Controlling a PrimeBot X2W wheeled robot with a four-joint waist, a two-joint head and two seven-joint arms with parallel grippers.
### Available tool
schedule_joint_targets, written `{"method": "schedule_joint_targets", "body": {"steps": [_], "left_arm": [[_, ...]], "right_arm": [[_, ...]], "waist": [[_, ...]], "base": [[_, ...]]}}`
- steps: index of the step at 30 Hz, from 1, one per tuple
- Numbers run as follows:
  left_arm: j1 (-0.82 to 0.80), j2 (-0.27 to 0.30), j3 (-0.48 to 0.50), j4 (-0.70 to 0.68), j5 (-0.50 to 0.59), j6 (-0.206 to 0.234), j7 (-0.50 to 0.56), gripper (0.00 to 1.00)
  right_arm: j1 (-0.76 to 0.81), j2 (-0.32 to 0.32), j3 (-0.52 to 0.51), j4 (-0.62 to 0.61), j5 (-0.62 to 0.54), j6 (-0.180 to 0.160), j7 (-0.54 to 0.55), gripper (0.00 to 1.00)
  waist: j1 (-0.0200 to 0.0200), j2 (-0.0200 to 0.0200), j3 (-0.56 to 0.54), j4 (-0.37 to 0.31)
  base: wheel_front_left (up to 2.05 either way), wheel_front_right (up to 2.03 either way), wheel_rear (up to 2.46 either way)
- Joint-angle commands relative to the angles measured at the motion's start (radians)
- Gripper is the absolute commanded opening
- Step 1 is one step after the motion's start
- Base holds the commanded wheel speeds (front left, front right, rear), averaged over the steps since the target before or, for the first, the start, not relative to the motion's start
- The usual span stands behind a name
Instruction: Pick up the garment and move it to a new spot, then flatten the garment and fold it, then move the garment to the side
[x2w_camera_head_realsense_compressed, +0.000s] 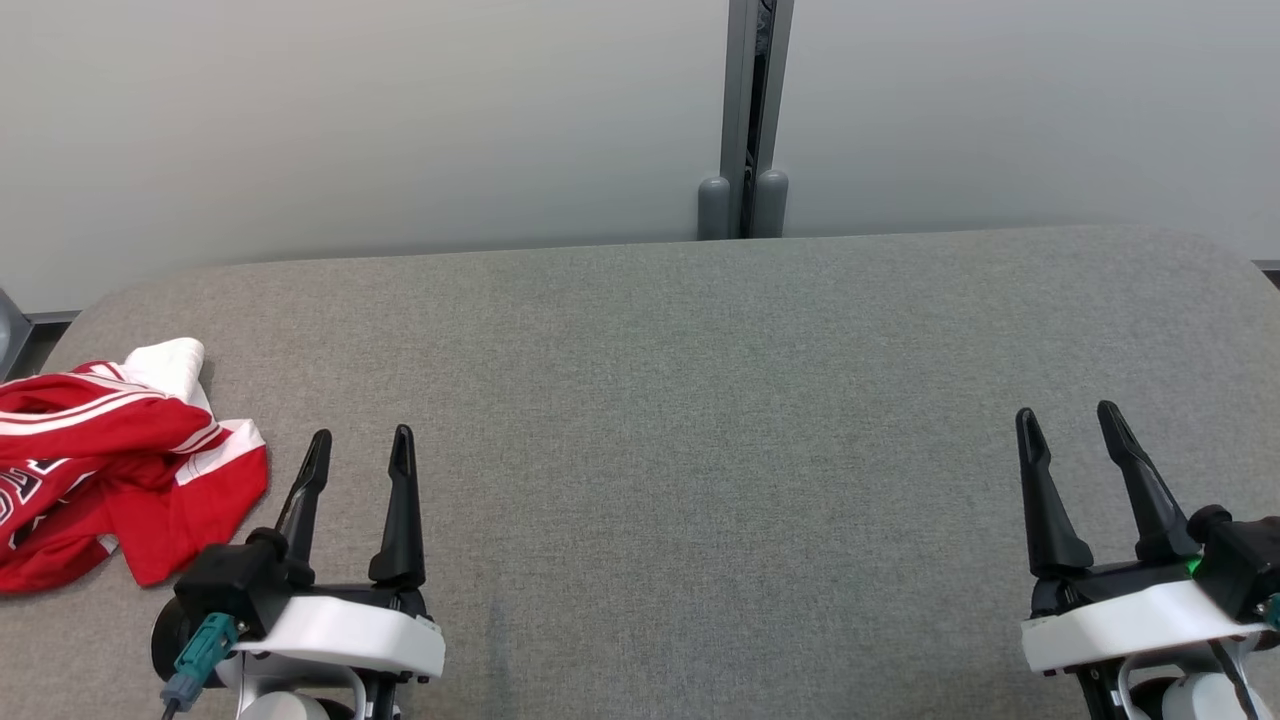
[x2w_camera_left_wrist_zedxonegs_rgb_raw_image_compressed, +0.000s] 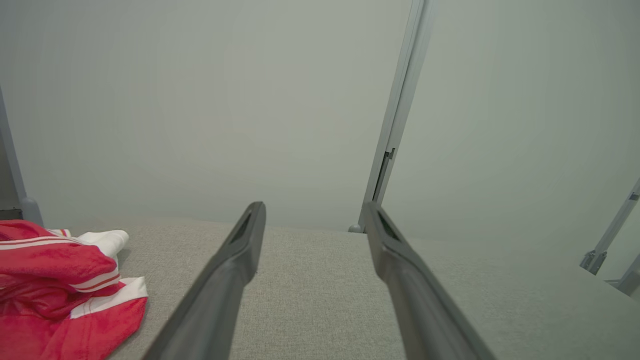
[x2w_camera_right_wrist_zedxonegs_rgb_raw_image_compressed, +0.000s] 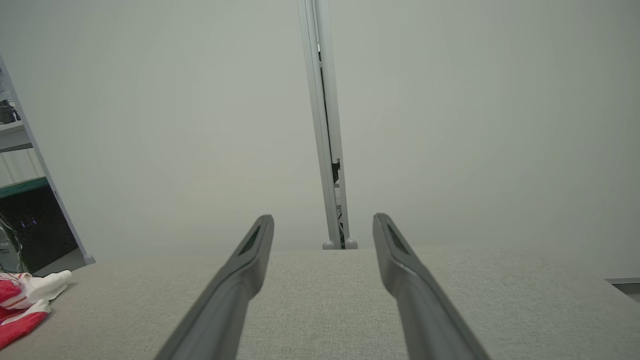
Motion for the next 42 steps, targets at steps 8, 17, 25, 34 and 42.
{"method": "schedule_joint_targets", "body": {"steps": [8,17,25,34,42], "left_arm": [[-0.019,0.003,-0.009,-0.009,0.079,0.012,-0.023,1.0],[-0.02,0.003,-0.017,-0.01,0.135,0.02,-0.039,1.0],[-0.024,0.002,-0.026,-0.009,0.185,0.028,-0.053,1.0],[-0.023,0.001,-0.028,-0.003,0.185,0.028,-0.053,1.0],[-0.026,0.0,-0.029,0.003,0.181,0.026,-0.053,1.0]], "right_arm": [[-0.007,-0.001,-0.007,0.0,-0.082,0.002,-0.025,1.0],[-0.006,0.003,0.001,-0.006,-0.137,0.002,-0.041,1.0],[-0.008,-0.001,0.011,-0.012,-0.189,0.002,-0.054,1.0],[-0.009,-0.003,0.014,-0.008,-0.188,0.002,-0.057,1.0],[-0.009,-0.001,0.015,-0.009,-0.187,0.002,-0.057,1.0]], "waist": [[0.0,0.0,0.002,0.0],[0.0,0.0,0.003,-0.001],[0.0,0.0,0.003,-0.001],[0.0,0.0,0.003,-0.001],[0.0,0.0,0.006,-0.002]], "base": [[0.0,0.0,0.0],[0.0,0.0,0.0],[0.0,0.0,0.0],[0.0,0.0,0.0],[0.0,0.0,0.0]]}}
